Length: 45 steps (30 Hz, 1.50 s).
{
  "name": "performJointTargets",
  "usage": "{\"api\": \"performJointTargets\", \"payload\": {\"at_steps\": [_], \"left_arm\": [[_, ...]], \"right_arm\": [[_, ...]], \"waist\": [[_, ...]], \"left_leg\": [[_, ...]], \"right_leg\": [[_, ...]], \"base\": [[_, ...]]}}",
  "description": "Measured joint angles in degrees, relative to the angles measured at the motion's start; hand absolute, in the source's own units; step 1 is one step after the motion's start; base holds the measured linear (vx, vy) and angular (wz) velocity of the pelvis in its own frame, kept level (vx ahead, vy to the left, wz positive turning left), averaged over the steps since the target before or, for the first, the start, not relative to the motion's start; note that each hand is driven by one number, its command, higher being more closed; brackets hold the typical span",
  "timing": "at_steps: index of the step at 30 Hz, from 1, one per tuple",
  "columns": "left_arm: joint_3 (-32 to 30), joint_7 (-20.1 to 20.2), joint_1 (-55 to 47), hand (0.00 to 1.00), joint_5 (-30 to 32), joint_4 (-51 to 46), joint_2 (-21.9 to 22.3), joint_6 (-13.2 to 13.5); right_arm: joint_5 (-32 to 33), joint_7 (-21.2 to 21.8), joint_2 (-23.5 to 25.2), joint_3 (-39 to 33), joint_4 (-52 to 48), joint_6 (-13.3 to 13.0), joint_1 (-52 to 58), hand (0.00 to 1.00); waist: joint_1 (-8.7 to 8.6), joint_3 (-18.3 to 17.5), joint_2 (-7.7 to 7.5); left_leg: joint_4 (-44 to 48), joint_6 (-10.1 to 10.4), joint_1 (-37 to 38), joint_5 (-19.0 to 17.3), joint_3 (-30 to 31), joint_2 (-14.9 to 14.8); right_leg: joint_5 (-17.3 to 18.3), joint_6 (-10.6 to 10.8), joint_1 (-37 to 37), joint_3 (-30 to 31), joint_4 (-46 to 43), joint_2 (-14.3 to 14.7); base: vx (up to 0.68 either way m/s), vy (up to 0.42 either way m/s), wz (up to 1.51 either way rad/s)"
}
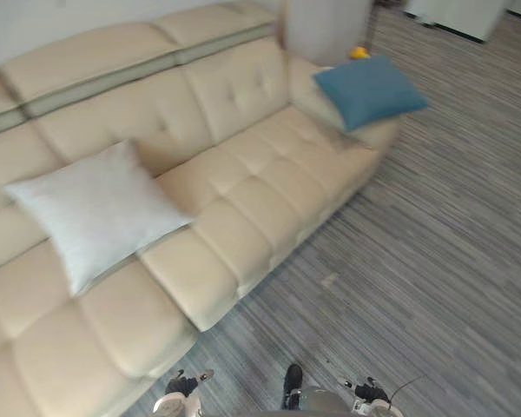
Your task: Pick up cushions and gather them together orderly.
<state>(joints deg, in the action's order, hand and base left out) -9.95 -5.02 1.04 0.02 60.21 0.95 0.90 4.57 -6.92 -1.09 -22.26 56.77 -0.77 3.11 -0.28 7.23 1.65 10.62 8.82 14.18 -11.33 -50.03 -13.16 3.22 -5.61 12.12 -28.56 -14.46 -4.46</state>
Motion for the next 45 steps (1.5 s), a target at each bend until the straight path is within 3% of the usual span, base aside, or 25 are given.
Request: {"api": "performJointTargets", "payload": {"at_steps": [2, 4, 5, 6, 8, 12, 15, 16, 18, 20, 21, 22, 24, 25, 27, 28, 29, 30, 34, 35, 38, 39, 42, 44, 45], "left_arm": [[0.8, 0.3, 0.6, 0.0, 0.0, 0.1, 1.1, -0.1], [0.6, 0.3, 0.1, 0.0, 0.1, 0.2, 1.1, -0.2], [-0.7, 0.3, -0.3, 0.0, 0.0, 0.1, 1.4, -0.3], [-1.8, 0.3, 0.1, 0.0, 0.0, -0.4, 1.7, -0.2], [-2.1, 0.3, 0.1, 0.0, -0.2, -1.9, 1.7, 0.1], [-2.9, 0.2, 0.0, 0.0, -0.4, -4.3, 2.0, 0.8], [-4.9, 0.2, 0.0, 0.0, -1.4, -5.0, 2.4, 1.2], [-5.1, 0.2, -0.2, 0.0, -1.5, -4.9, 2.2, 1.1], [-6.0, 0.2, -0.2, 0.0, -1.5, -4.6, 1.6, 0.8], [-5.9, 0.1, -0.5, 0.0, -1.8, -4.4, 0.8, 0.8], [-5.5, 0.1, -0.5, 0.0, -1.8, -3.8, 0.3, 0.7], [-5.0, 0.1, -0.5, 0.0, -1.8, -3.4, 0.1, 0.6], [-4.1, -0.1, -0.7, 0.0, -1.9, -2.1, -0.3, 0.3], [-2.2, -0.2, -0.9, 0.0, -1.9, -1.2, -0.9, 0.2], [-1.1, -0.2, 0.0, 0.0, -1.9, -0.2, -1.2, -0.1], [-0.1, -0.2, 0.1, 0.0, -1.9, 0.2, -1.7, -0.1], [-0.6, -0.2, 0.4, 0.0, -1.8, 1.2, -1.1, -0.2], [-0.9, -0.1, 0.5, 0.0, -1.8, 1.0, -0.2, -0.1], [-1.1, 0.0, 0.4, 0.0, -1.7, 0.0, 0.8, 0.1], [-2.2, 0.1, 0.4, 0.0, -1.7, -0.8, 1.8, 0.0], [-2.6, 0.2, 0.3, 0.0, -1.8, -2.8, 2.2, 0.0], [-2.5, 0.3, 0.5, 0.0, -1.8, -3.2, 2.2, 0.0], [-2.0, 0.2, 0.5, 0.0, -1.8, -4.6, 2.3, 0.0], [-1.8, 0.2, 0.3, 0.0, -1.7, -5.0, 2.3, 0.0], [-1.7, 0.2, -0.1, 0.0, -1.8, -4.9, 2.3, 0.0]], "right_arm": [[0.1, 0.1, -0.8, -0.7, 0.4, 0.0, -0.2, 0.0], [0.1, 0.1, -0.8, -1.1, 0.4, 0.1, -0.2, 0.0], [0.1, 0.1, -0.3, -1.1, 0.4, 0.2, -0.2, 0.0], [0.1, 0.0, -0.4, -1.1, 0.4, 0.4, -0.4, 0.0], [0.1, 0.0, -0.2, -0.1, 0.5, 0.8, -0.8, 0.0], [0.0, 0.0, 0.4, 0.6, 0.4, 0.8, -0.9, 0.0], [0.0, 0.0, 0.2, 2.3, 0.3, 0.6, -0.8, 0.0], [0.0, 0.0, 0.2, 2.6, 0.3, 0.6, -0.5, 0.0], [0.0, 0.1, 0.9, 2.7, 0.2, 0.6, 0.2, 0.0], [0.0, 0.2, 2.0, 2.6, 0.2, 0.7, 1.3, 0.0], [0.0, 0.4, 2.0, 2.6, 0.2, 0.6, 1.1, 0.0], [0.0, 0.6, 2.0, 2.6, 0.2, 0.5, 1.1, 0.0], [-0.1, 1.3, 1.1, 2.1, 0.4, 0.3, 0.5, 0.0], [-0.1, 1.4, 0.8, 2.1, 0.5, 0.2, 0.1, 0.0], [-0.1, 1.4, 0.7, 1.7, 0.6, 0.3, -0.5, 0.0], [-0.1, 1.3, 0.7, 1.4, 0.8, 0.3, -0.7, 0.0], [0.0, 1.3, -0.1, 0.1, 1.6, 0.1, -1.6, 0.0], [0.0, 1.3, -0.3, -0.5, 1.8, 0.3, -2.1, 0.0], [0.0, 1.8, 0.9, -1.1, 1.3, 0.3, -0.9, 0.0], [0.0, 1.8, 0.9, -1.1, 0.9, 0.3, -0.5, 0.0], [0.2, 1.7, 0.7, 0.7, 0.3, 0.4, 0.2, 0.0], [0.2, 1.6, 0.7, 0.9, 0.3, 0.4, -0.2, 0.0], [0.5, 1.2, 0.9, 1.1, 0.3, 0.8, -0.3, 0.0], [0.5, 1.2, 0.8, 1.1, 0.0, 0.8, -0.1, 0.0], [0.5, 1.2, 0.6, 1.1, -0.2, 0.8, 0.2, 0.0]], "waist": [[-0.22, 0.3, 0.24], [-0.57, 0.5, -0.15], [-0.16, 1.4, -0.5], [0.18, 2.0, -0.16], [0.79, 2.3, -0.1], [3.06, 2.6, -0.47], [3.68, 2.5, -0.48], [3.84, 1.8, -0.06], [3.73, 0.7, -1.84], [4.58, -0.2, -3.7], [4.23, -0.4, -4.3], [3.94, -0.1, -3.95], [3.7, 0.1, -2.93], [3.52, 0.2, -2.17], [3.13, 0.4, -2.06], [2.97, 0.5, -2.19], [2.67, 1.4, -0.22], [2.47, 2.0, -0.27], [2.1, 1.4, -1.84], [1.8, 1.3, -1.46], [2.04, 2.1, -0.99], [2.25, 2.5, -0.64], [2.73, 2.6, -1.1], [3.09, 2.4, -0.84], [3.18, 2.0, -0.18]], "left_leg": [[1.9, 1.6, 0.9, 2.7, 0.3, 0.0], [12.3, 1.7, -1.0, 3.9, 2.7, -3.1], [25.2, -2.6, -5.0, 5.1, 7.7, -7.7], [33.5, -5.5, -9.0, 2.8, 13.1, -9.1], [38.7, -3.0, -19.1, -3.2, 25.4, -5.3], [22.0, -3.8, -25.7, -4.6, 34.8, 1.5], [11.2, -4.3, -28.3, -1.4, 42.1, 3.6], [10.2, -5.2, -27.5, 2.6, 42.8, 3.5], [10.5, -5.5, -25.9, 1.6, 39.4, 4.0], [9.9, -6.0, -23.1, -0.3, 34.1, 5.3], [8.6, -6.7, -20.0, -1.2, 32.0, 6.3], [8.0, -6.9, -18.8, -1.3, 31.7, 6.6], [3.2, -7.3, -11.7, -1.6, 29.5, 7.0], [-1.4, -7.0, -7.2, -1.4, 28.7, 6.6], [-2.9, -6.9, -6.7, -1.3, 29.1, 6.2], [-3.0, -6.7, -6.3, -1.3, 29.2, 6.2], [-3.2, -4.1, -3.6, -1.1, 30.2, 4.7], [-3.7, -3.9, -1.5, 1.1, 30.4, 5.0], [6.6, -2.0, -2.8, 3.1, 32.8, 4.5], [15.9, -1.6, -7.2, 3.2, 34.5, 2.9], [38.7, -0.6, -17.6, 9.8, 38.7, -1.8], [44.2, -2.3, -20.5, 5.5, 38.7, -2.8], [38.2, -4.3, -24.5, -1.3, 32.9, -2.8], [17.8, -5.1, -25.7, -0.2, 30.3, 1.0], [11.0, -5.1, -25.7, 2.6, 31.1, 2.1]], "right_leg": [[2.3, 0.1, 1.0, 3.0, -2.3, 0.5], [3.7, -0.1, 0.2, 5.5, -3.2, 0.9], [4.2, -0.3, -1.8, 7.5, -2.3, 1.9], [4.5, -0.7, -3.3, 8.7, -1.5, 2.8], [5.6, -1.2, -5.0, 12.1, -0.3, 3.9], [6.8, 1.1, -8.1, 20.0, 0.9, 5.7], [7.6, 2.4, -8.6, 25.1, 0.7, 6.6], [8.2, 3.5, -8.8, 28.7, 0.5, 7.3], [9.4, 5.3, -9.0, 32.2, 0.2, 6.1], [11.0, 8.8, -6.4, 32.9, -6.9, 2.9], [11.2, 12.4, -3.9, 31.5, -14.5, 1.4], [11.0, 13.8, -3.1, 30.6, -17.3, 0.7], [11.9, 12.7, -1.3, 24.6, -24.4, -1.9], [12.6, 10.7, 0.2, 18.7, -20.9, -2.8], [11.5, 9.4, 3.5, 17.4, -15.4, -2.3], [7.3, 7.8, 4.3, 17.6, -8.5, -1.1], [0.4, 3.9, 1.5, 16.3, -4.6, 0.2], [2.2, 3.1, 1.9, 16.8, -8.9, -0.3], [8.6, 4.0, -2.3, 16.9, -9.8, -1.5], [8.7, 4.0, -3.8, 16.4, -8.2, -1.0], [10.9, 3.2, -8.9, 16.0, -5.2, 0.9], [12.6, 2.7, -11.2, 16.2, -4.8, 1.1], [13.3, 3.4, -15.2, 16.0, -2.9, 0.1], [14.9, 6.0, -17.1, 16.6, -2.5, -1.5], [15.4, 6.9, -17.2, 16.9, -2.5, -1.4]], "base": [[0.14, -0.075, -0.74], [0.17, -0.123, -0.64], [0.16, -0.124, -0.65], [0.12, -0.083, -0.64], [0.11, -0.001, -0.88], [0.17, 0.084, -1.21], [0.21, 0.194, -1.29], [0.31, 0.291, -1.53], [0.4, 0.365, -1.26], [0.39, 0.304, -0.97], [0.25, 0.174, -0.65], [0.29, 0.179, -0.56], [0.38, 0.139, -0.41], [0.47, 0.047, -0.22], [0.35, -0.079, 0.01], [0.56, -0.247, 0.03], [0.63, -0.294, -0.04], [0.59, -0.291, 0.0], [0.24, -0.171, 0.07], [0.19, -0.143, 0.15], [0.17, -0.064, 0.03], [0.18, 0.035, 0.06], [0.17, 0.075, 0.02], [0.23, 0.171, -0.13], [0.34, 0.241, -0.26]]}}
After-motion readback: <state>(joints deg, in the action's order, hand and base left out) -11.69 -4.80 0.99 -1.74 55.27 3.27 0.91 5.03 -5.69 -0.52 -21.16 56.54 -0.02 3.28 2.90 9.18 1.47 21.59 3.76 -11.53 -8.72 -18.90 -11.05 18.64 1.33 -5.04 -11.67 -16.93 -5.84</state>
